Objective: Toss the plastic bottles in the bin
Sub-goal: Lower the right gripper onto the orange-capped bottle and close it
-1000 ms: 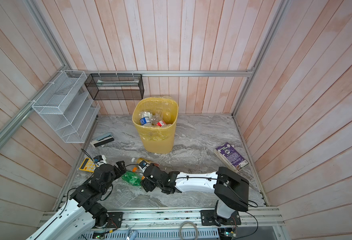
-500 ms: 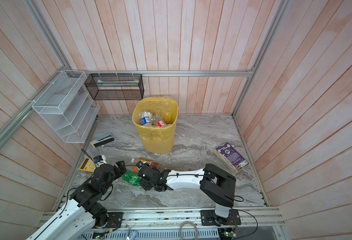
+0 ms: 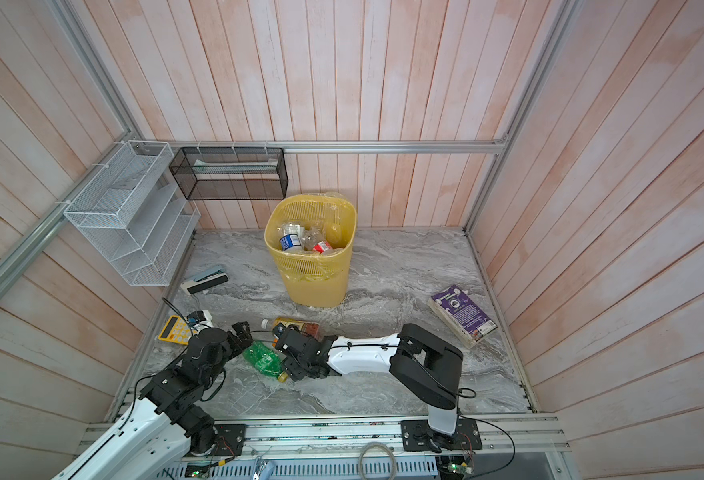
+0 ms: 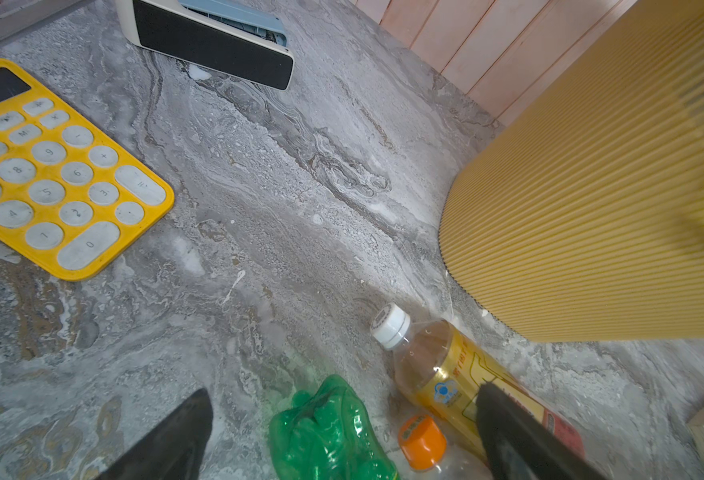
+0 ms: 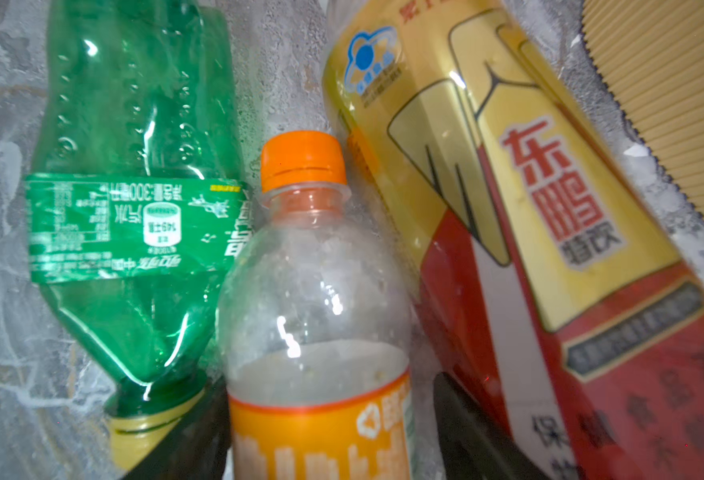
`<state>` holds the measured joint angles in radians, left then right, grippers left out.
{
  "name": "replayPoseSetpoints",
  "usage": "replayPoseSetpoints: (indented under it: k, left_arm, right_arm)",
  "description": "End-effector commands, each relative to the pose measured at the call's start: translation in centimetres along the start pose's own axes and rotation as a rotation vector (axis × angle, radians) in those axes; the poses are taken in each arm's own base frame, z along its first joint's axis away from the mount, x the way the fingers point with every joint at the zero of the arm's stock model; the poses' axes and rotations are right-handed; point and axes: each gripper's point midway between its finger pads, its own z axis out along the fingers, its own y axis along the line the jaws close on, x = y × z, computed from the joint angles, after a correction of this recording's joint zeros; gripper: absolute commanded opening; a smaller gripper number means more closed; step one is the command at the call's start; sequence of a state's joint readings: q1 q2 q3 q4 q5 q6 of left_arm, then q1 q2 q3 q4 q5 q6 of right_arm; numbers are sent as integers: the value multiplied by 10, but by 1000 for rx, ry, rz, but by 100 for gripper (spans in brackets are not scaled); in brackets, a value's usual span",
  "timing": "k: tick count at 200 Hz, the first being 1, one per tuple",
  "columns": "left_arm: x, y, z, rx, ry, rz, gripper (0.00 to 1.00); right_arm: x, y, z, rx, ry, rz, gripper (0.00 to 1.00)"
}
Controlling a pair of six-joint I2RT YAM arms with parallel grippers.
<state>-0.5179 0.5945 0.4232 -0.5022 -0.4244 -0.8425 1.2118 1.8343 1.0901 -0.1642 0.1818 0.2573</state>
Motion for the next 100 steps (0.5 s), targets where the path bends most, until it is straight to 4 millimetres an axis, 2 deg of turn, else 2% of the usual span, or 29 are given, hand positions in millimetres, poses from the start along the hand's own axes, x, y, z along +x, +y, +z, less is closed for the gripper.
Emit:
replayPoseSetpoints:
  k: [1,42,78,100]
  left_arm:
    - [3,8,2,-32,2,10,100]
    - [4,11,2,-42,1,2,100]
    - [2,11,0,-38,-10,-12,100]
    - [3,13,0,-44,-7,-10,100]
  right_arm:
    - [3,3,5,-18,39,-17,75]
    - [10,5,9,-33,62,-25,70]
    - [11,7,9,-42,71,-42,70]
    - [9,6,8,-39,65,-42,62]
